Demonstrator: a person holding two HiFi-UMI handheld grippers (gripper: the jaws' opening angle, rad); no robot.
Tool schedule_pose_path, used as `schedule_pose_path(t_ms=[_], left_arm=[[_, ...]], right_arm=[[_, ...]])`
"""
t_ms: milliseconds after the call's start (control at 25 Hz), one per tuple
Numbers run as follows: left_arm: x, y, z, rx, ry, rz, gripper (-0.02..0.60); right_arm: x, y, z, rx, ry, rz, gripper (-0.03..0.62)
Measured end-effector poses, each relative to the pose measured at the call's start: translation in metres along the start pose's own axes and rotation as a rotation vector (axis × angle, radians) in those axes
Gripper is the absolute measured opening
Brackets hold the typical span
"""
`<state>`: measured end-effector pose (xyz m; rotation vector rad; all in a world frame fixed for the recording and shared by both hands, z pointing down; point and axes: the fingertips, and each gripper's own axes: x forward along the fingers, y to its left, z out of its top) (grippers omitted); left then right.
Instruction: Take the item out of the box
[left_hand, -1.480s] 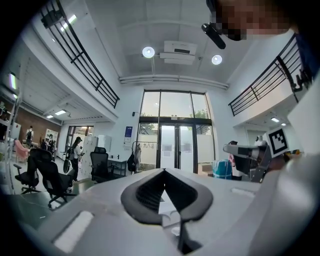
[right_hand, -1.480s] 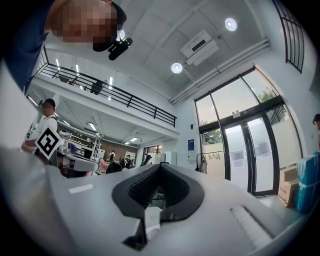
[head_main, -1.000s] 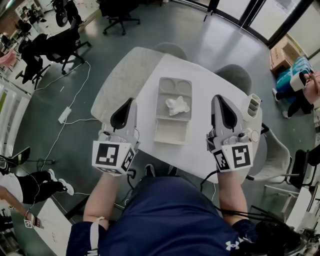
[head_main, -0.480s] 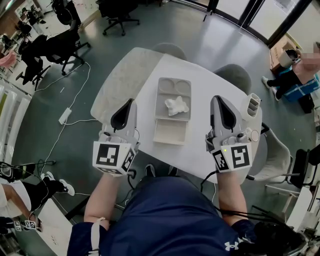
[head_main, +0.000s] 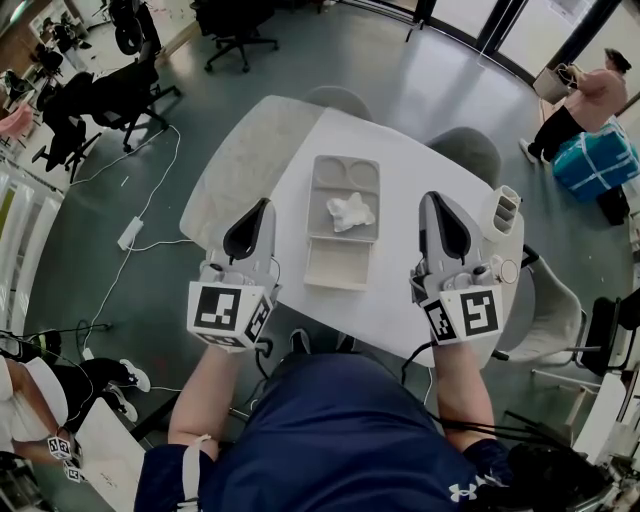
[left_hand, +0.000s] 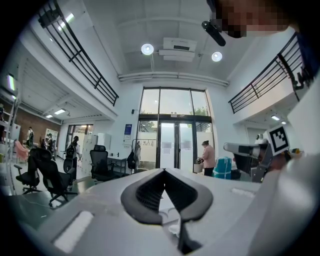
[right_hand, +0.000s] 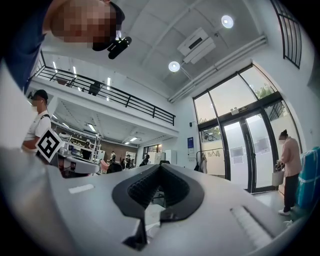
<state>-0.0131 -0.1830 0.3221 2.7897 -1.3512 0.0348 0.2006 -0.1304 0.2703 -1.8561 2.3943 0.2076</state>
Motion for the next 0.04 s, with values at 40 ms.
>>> schedule_pose_path(t_ms=[40], left_arm=[[0.0015,-0.0009,0.0001,0.0,0.002,0.001,0.002]], right_arm=[[0.0001,-0.0013,0.0001,0.0,0.001,0.001,0.002]])
